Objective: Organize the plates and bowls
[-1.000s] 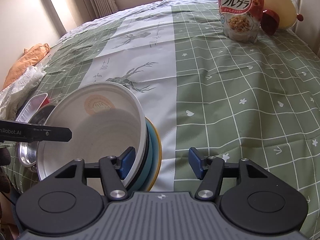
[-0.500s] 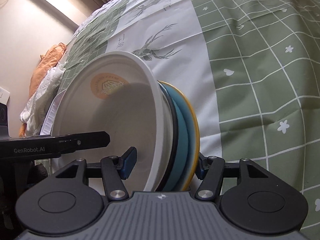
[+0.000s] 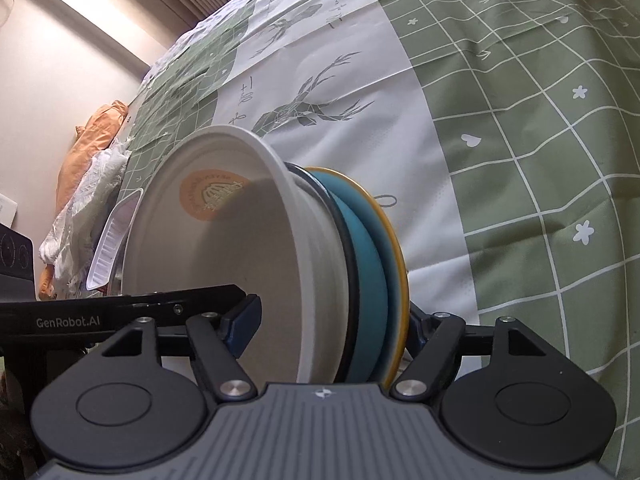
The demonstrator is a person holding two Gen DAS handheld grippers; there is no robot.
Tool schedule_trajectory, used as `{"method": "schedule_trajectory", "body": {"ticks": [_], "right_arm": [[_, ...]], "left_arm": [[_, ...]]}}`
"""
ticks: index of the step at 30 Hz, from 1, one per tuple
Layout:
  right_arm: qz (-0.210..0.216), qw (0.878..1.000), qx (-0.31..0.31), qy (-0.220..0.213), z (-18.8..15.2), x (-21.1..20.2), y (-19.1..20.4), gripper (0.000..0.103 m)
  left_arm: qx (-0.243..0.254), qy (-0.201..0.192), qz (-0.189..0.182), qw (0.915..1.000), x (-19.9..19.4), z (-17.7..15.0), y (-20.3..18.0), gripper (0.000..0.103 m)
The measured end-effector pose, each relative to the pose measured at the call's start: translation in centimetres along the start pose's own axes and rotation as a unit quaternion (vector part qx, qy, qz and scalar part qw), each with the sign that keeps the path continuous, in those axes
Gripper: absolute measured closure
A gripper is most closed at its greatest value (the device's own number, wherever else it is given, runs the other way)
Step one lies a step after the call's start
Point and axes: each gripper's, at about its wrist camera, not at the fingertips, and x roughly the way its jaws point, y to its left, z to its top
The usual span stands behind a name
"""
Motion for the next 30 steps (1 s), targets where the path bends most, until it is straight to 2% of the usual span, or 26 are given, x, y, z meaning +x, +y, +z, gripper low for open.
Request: {"method": "schedule_trajectory", "body": {"ticks": [3, 6, 13, 18, 23, 26, 30], "right_arm": [[0.026, 0.999, 0.020, 0.023, 0.1, 0.6, -0.2, 0.030], [0.048, 0.998, 0.025, 0.042, -0.1, 1.4, 0.1, 0.030], [0.064, 0.996, 0.014, 0.054, -0.1, 2.4, 0.1, 0.031], [0.029, 0.999, -0.006, 0.020, 0.2, 1.7, 0.4, 0.031], [0.019, 0.999, -0.009, 0.026, 0.5, 2.0, 0.4, 0.031], [0.022, 0.999, -0.006, 0.027, 0.7, 2.1, 0.0, 0.031], [0.039, 0.999, 0.005, 0.034, 0.9, 2.2, -0.7, 0.031]], "left_arm": [[-0.007, 0.003, -0.003, 1.0000, -1.1, -0.4, 0.5, 0.041], [-0.003, 0.000, 0.011, 0.9999, -2.1, -0.7, 0.7, 0.041], [-0.012, -0.001, 0.012, 0.9999, -2.4, -0.2, 1.6, 0.038], [0.011, -0.004, 0.011, 0.9999, -2.3, -0.1, 0.5, 0.032], [0.021, 0.002, 0.025, 0.9995, -1.5, 0.0, 0.0, 0.024], [0.018, 0.012, 0.023, 0.9995, -1.0, 0.2, 0.2, 0.025], [0.037, 0.021, 0.031, 0.9986, -0.6, 0.3, -0.3, 0.025]]}}
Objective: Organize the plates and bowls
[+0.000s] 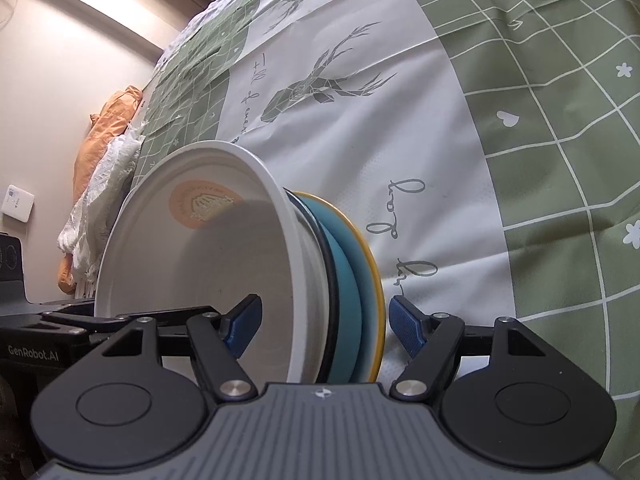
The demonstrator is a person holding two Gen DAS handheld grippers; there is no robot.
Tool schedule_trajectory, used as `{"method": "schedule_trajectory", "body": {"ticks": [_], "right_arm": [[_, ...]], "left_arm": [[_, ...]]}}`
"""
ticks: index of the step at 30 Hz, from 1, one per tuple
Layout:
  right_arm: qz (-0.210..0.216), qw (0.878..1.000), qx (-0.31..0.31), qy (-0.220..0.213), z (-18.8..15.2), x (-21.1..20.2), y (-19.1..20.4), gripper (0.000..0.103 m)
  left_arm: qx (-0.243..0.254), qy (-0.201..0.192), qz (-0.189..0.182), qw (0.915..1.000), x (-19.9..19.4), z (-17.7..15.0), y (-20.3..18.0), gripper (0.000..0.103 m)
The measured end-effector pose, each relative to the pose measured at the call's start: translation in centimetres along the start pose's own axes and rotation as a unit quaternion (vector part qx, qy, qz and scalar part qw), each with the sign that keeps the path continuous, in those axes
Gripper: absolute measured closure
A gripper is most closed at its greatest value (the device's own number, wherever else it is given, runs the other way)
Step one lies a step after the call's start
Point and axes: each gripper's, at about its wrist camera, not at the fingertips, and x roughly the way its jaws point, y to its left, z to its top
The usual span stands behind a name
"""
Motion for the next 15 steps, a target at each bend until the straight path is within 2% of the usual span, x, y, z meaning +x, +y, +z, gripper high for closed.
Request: {"method": "schedule_trajectory", "body": {"ticks": [5, 15], "right_arm": [[0.012, 1.000, 0.000, 0.010, -0.4, 0.0, 0.0, 0.034], [0.021, 0.999, 0.009, 0.022, -0.8, -0.5, 0.4, 0.035]], "left_arm": [[-0.003, 0.015, -0.006, 0.9999, 0.5, 0.0, 0.3, 0.026], [-0.003, 0.018, -0.005, 0.9998, -0.5, -0.6, -0.3, 0.028]]}}
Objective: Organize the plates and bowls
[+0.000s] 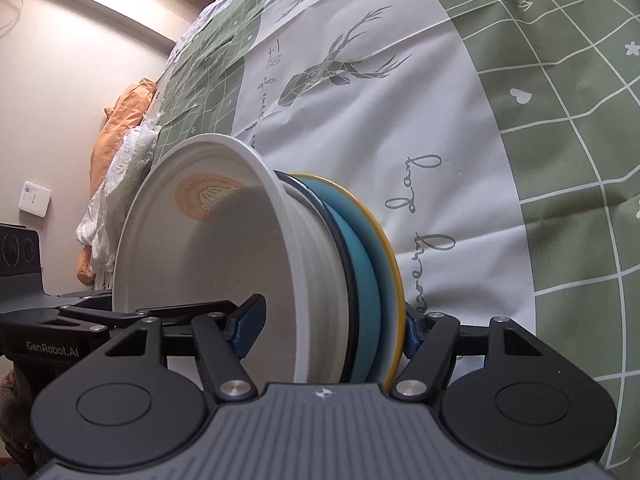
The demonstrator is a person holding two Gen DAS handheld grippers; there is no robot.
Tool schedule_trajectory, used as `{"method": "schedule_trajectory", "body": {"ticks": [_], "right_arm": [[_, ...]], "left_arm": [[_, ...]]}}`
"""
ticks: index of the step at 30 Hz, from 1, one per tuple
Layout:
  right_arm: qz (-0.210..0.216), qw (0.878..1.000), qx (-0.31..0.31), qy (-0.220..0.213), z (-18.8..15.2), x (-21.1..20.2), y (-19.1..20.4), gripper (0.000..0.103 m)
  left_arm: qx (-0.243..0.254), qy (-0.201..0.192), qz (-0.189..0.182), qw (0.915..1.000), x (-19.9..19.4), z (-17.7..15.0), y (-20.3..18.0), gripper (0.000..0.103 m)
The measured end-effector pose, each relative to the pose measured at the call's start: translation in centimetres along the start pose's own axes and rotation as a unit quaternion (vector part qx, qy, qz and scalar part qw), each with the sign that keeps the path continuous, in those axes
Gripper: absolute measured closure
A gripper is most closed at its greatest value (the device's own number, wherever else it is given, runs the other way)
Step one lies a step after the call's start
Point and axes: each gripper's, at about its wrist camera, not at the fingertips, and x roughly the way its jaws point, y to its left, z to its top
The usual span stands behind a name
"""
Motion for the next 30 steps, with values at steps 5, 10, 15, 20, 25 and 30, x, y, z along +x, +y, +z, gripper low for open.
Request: {"method": "schedule_trajectory", "body": {"ticks": [5, 10, 15, 20, 25, 30], "right_arm": [[0.000, 1.000, 0.002, 0.010, -0.3, -0.6, 0.2, 0.034], [-0.005, 1.000, -0.006, 0.010, -0.1, 0.1, 0.0, 0.034], [-0.005, 1.000, -0.005, 0.023, -0.3, 0.8, -0.2, 0.034], [0.003, 1.000, 0.006, 0.024, -0.5, 0.8, -0.6, 0.034], [0.016, 0.999, 0.018, 0.022, -0.7, 0.8, -1.1, 0.034], [0.009, 1.000, 0.019, 0.016, -1.0, 0.7, -0.7, 0.037]], "left_arm": [[0.001, 0.006, -0.009, 0.9999, -0.6, -0.6, -0.2, 0.028], [-0.003, 0.014, -0.016, 0.9998, 0.3, -0.5, 0.5, 0.028], [-0.004, 0.011, -0.012, 0.9999, 0.6, -0.4, 0.8, 0.028], [0.011, 0.008, -0.010, 0.9999, 0.6, -0.5, 0.5, 0.028], [0.027, 0.006, -0.009, 0.9996, 0.6, -0.6, 0.2, 0.028], [0.027, 0.001, -0.017, 0.9995, 0.5, -0.5, 0.5, 0.029]]}}
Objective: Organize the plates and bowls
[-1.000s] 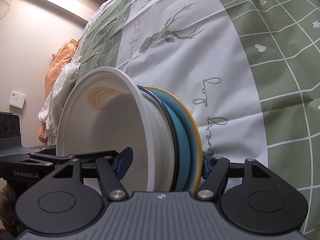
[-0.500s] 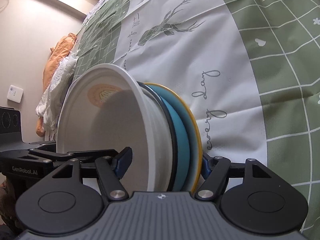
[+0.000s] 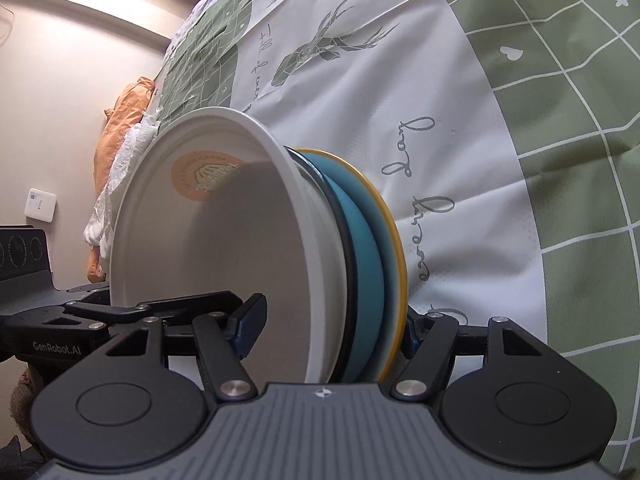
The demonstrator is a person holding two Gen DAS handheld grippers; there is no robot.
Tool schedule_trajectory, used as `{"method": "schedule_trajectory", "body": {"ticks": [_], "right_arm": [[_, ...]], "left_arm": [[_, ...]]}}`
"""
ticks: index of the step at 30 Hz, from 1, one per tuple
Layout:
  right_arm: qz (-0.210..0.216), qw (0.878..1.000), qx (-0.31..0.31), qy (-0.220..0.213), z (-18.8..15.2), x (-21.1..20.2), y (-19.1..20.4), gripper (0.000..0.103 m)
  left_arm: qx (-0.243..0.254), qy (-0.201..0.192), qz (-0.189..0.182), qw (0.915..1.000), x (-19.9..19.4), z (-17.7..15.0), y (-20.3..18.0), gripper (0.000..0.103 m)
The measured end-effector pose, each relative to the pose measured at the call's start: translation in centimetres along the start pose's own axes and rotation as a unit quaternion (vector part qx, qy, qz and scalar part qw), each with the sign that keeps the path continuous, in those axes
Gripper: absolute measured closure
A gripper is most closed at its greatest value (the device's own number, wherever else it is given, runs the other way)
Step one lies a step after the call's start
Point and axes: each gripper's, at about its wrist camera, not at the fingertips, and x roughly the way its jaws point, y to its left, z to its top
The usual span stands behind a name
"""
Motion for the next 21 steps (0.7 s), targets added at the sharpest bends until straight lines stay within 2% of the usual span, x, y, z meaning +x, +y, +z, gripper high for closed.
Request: {"method": "schedule_trajectory", "body": {"ticks": [6, 14, 21], "right_arm": [[-0.027, 0.999, -0.025, -0.013, -0.2, 0.0, 0.9, 0.037], [-0.018, 0.999, -0.030, -0.010, 0.0, 0.0, 0.5, 0.037], [-0.011, 1.000, -0.027, -0.009, 0.1, 0.0, 0.1, 0.037]], "left_arm": [[0.007, -0.008, 0.011, 0.9999, 0.0, -0.4, -0.3, 0.029], [0.023, -0.009, 0.020, 0.9995, -0.1, -0.5, -0.9, 0.030], [0.016, -0.006, 0.021, 0.9996, 0.1, -0.3, -0.9, 0.029]]}}
